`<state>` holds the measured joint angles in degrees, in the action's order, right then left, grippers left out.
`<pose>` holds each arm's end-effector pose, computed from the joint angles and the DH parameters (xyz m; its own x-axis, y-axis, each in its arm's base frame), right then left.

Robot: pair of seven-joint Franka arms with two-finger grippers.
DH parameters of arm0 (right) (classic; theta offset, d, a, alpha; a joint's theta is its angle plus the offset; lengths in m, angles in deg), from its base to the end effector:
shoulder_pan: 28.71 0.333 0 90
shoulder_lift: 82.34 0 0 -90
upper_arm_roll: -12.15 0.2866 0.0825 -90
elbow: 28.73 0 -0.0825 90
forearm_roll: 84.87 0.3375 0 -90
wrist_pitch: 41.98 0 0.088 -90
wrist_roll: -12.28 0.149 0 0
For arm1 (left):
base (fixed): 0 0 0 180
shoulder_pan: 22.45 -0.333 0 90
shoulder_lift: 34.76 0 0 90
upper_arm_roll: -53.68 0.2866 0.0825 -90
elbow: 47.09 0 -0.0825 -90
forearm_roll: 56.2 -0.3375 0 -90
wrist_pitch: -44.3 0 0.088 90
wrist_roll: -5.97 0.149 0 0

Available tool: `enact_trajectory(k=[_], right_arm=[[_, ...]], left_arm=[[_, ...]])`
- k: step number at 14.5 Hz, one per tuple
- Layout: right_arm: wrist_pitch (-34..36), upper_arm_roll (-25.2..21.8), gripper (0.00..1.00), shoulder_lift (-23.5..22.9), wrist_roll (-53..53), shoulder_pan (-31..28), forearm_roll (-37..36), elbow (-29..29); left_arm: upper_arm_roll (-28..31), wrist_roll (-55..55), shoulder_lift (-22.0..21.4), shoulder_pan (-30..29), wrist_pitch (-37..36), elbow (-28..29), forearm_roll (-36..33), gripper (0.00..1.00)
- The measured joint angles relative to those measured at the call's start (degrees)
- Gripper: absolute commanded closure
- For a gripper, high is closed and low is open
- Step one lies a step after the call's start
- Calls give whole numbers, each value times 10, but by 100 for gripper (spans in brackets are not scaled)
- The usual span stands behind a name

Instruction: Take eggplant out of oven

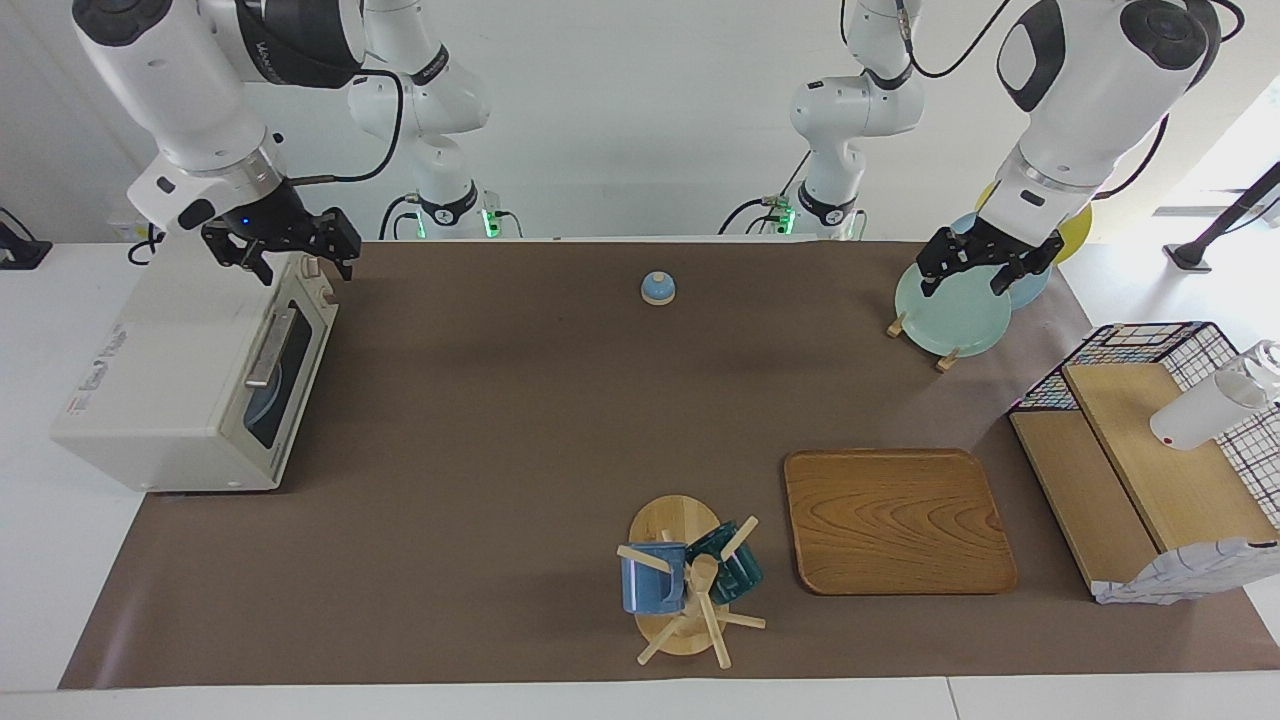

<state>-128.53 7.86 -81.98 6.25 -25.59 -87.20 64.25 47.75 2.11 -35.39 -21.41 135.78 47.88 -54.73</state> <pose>0.4931 -0.0164 0.5297 0.9906 0.0824 -0.1093 0.0860 -0.9959 0.0288 0.4984 -0.0649 0.5240 0.9972 -0.0534 -0.0515 -0.0524 -0.9984 0.0210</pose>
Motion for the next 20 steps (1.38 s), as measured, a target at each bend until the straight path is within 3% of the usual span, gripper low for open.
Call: enact_trajectory(k=[6, 7, 8, 9, 11, 15, 20], right_arm=[[0, 0, 0, 0, 0, 0, 0, 0], [0, 0, 29, 0, -1, 0, 0, 0], [0, 0, 73, 0, -6, 0, 0, 1], [-1, 0, 100, 0, -20, 0, 0, 4], [-29, 0, 100, 5, -58, 0, 0, 24], [-135, -5, 100, 31, -113, -25, -4, 121], [-191, -8, 100, 37, -73, -36, -66, 185]], left_arm=[[0, 0, 0, 0, 0, 0, 0, 0], [0, 0, 0, 0, 0, 0, 0, 0], [0, 0, 0, 0, 0, 0, 0, 0], [0, 0, 0, 0, 0, 0, 0, 0], [0, 0, 0, 0, 0, 0, 0, 0], [0, 0, 0, 0, 0, 0, 0, 0], [0, 0, 0, 0, 0, 0, 0, 0]])
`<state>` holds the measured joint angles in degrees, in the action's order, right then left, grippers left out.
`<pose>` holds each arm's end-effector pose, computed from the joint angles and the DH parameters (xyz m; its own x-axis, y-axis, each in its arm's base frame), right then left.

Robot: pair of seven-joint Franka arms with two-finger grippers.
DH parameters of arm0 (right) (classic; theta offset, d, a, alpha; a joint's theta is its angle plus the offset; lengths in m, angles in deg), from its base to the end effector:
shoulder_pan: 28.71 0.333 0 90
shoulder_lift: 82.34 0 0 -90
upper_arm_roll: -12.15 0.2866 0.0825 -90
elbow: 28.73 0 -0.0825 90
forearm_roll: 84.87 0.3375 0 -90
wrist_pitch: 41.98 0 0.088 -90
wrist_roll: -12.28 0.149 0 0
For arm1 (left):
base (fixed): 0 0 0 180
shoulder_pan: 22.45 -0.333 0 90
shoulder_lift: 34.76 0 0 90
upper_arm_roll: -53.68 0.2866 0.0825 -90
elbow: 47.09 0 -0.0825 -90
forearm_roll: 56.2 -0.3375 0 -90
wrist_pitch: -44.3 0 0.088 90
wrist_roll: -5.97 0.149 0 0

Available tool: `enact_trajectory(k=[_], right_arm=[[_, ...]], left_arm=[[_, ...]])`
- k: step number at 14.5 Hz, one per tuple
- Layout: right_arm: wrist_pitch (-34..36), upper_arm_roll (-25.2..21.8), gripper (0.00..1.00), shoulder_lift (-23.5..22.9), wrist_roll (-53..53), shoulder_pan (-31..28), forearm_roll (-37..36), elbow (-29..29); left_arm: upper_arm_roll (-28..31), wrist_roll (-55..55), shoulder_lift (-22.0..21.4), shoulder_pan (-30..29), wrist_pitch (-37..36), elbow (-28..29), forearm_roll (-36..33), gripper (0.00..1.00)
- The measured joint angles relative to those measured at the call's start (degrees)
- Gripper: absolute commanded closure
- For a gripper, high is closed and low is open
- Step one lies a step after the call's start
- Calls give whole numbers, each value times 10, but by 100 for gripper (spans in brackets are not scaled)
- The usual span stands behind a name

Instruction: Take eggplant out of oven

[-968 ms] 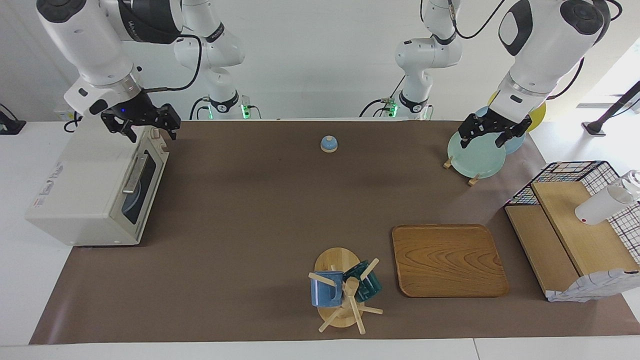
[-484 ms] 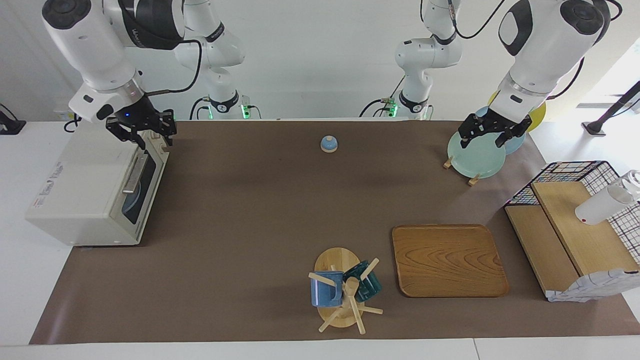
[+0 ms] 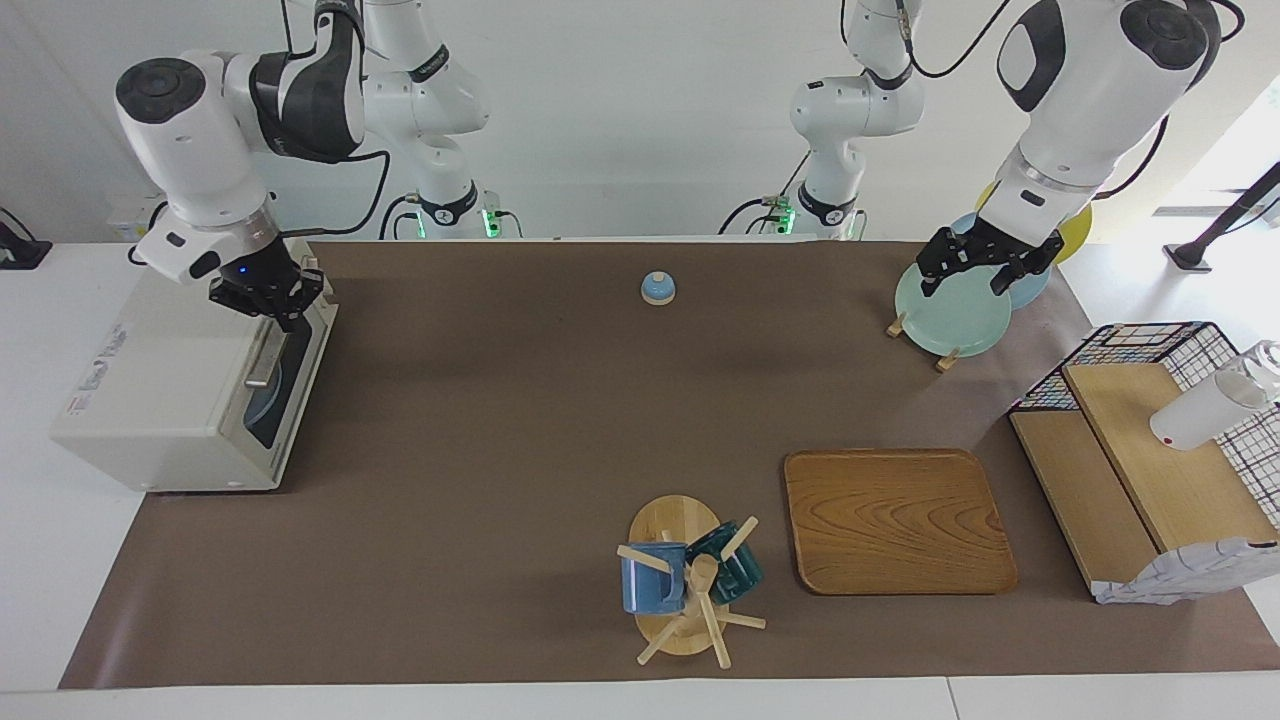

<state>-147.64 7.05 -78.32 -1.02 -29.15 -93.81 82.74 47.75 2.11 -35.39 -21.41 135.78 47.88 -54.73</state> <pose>0.4885 -0.0667 0.4516 0.9824 0.1747 -0.0661 0.1821 -0.9746 0.1304 0.4984 -0.0649 0.5240 0.9972 -0.0534 -0.0515 -0.0524 -0.9984 0.0210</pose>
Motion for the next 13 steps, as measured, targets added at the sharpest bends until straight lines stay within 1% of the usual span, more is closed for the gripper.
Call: enact_trajectory(k=[6, 10, 13], right_arm=[[-26, 0, 100, -7, 15, 0, -60, 32], [-28, 0, 100, -14, 15, -8, -63, 34], [-41, 0, 100, -16, 10, -11, -73, 38]], left_arm=[[0, 0, 0, 0, 0, 0, 0, 0], [0, 0, 0, 0, 0, 0, 0, 0], [0, 0, 0, 0, 0, 0, 0, 0]])
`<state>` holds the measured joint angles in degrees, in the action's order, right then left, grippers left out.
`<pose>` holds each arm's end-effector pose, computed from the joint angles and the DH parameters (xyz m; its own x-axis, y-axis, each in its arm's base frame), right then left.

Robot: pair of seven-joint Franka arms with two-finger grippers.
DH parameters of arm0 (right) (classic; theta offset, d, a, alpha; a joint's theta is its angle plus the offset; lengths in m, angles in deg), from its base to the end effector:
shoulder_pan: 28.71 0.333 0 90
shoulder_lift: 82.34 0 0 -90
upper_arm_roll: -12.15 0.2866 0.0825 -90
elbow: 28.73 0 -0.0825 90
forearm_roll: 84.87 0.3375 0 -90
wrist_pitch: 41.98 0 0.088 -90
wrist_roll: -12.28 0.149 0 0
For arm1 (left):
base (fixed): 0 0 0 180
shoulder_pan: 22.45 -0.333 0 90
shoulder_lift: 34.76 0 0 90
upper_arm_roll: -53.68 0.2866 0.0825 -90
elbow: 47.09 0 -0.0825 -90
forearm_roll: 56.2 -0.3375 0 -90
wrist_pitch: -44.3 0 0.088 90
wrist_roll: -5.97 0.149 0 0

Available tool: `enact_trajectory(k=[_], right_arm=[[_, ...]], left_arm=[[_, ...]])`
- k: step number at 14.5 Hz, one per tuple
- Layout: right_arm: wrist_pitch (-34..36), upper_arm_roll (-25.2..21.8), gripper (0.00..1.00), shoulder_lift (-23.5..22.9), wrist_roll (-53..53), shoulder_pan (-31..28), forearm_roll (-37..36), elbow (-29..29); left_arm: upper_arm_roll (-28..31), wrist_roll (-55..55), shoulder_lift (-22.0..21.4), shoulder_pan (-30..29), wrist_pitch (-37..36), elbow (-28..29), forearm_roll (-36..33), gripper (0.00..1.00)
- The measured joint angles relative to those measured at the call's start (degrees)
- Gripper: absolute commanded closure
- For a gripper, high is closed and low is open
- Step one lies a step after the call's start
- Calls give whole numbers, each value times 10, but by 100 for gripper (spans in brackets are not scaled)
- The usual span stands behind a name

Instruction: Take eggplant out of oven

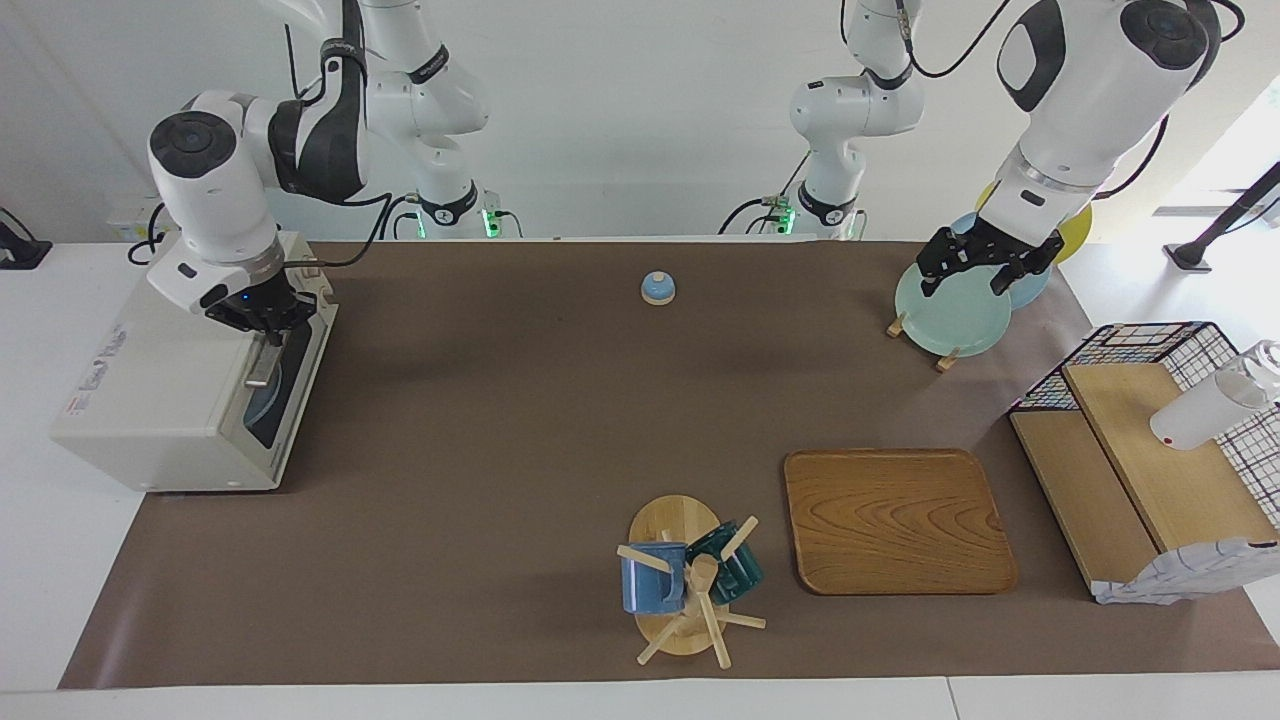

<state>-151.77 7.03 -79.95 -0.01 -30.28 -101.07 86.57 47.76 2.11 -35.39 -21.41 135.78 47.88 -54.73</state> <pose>0.4880 -0.0885 0.4177 0.9755 0.1848 -0.1190 0.2084 -0.9498 0.2334 0.4984 -0.0648 0.5240 0.9973 -0.0532 -0.0515 -0.0522 -0.9984 0.0210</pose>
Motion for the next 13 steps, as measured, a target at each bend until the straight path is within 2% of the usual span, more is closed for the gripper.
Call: enact_trajectory(k=[9, 13], right_arm=[[-32, 3, 100, 11, -3, 0, 0, 25], [-62, 8, 100, 20, 39, 32, 7, 56]], left_arm=[[0, 0, 0, 0, 0, 0, 0, 0], [0, 0, 0, 0, 0, 0, 0, 0]])
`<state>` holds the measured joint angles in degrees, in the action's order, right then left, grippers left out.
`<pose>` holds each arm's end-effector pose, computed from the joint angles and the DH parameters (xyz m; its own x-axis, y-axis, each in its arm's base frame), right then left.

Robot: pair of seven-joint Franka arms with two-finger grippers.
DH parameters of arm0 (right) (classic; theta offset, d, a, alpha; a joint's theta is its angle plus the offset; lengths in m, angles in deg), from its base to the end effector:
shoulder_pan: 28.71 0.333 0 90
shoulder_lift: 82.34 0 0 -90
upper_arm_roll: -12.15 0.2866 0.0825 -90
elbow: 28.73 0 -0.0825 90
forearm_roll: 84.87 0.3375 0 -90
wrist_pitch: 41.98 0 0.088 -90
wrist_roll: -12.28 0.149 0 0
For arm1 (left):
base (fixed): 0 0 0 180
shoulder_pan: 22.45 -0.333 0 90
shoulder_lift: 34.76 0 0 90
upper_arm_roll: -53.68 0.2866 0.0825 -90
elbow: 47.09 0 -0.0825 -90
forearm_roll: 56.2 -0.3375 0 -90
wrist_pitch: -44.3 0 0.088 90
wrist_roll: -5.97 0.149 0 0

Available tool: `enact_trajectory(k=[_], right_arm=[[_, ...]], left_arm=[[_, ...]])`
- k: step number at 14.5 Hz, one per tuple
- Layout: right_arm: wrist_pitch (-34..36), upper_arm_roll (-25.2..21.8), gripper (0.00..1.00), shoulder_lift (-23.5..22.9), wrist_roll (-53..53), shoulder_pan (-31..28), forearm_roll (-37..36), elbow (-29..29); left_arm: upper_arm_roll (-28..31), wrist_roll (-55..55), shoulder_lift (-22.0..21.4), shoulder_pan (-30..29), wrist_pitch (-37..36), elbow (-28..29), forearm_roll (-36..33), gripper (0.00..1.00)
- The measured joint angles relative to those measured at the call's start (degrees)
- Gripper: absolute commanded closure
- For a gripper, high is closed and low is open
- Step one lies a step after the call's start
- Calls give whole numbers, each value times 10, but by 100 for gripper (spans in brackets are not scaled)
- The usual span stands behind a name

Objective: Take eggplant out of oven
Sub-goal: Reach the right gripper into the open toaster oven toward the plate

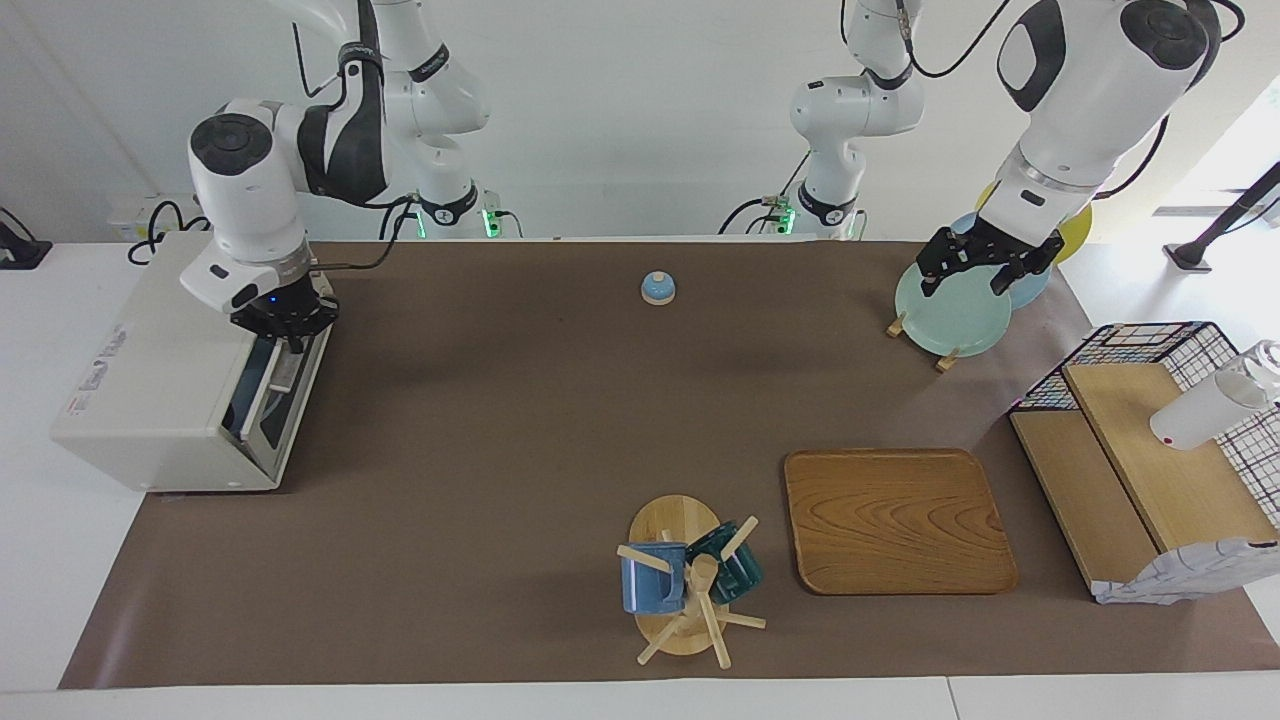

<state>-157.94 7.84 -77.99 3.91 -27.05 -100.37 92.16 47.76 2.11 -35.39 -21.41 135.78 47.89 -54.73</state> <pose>0.4857 -0.0483 0.4010 0.9756 0.2117 -0.0577 0.2193 -0.9487 0.2276 0.4984 -0.0648 0.5239 0.9972 -0.0532 -0.0517 -0.0522 -0.9984 0.0210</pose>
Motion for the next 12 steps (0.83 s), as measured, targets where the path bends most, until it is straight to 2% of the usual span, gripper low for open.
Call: enact_trajectory(k=[6, 10, 12], right_arm=[[-96, 9, 100, -45, 31, 33, 61, 44], [-181, 10, 100, -77, 64, 45, 63, 82], [-202, 10, 100, -93, 79, 48, 63, 88]], left_arm=[[0, 0, 0, 0, 0, 0, 0, 0], [0, 0, 0, 0, 0, 0, 0, 0], [0, 0, 0, 0, 0, 0, 0, 0]])
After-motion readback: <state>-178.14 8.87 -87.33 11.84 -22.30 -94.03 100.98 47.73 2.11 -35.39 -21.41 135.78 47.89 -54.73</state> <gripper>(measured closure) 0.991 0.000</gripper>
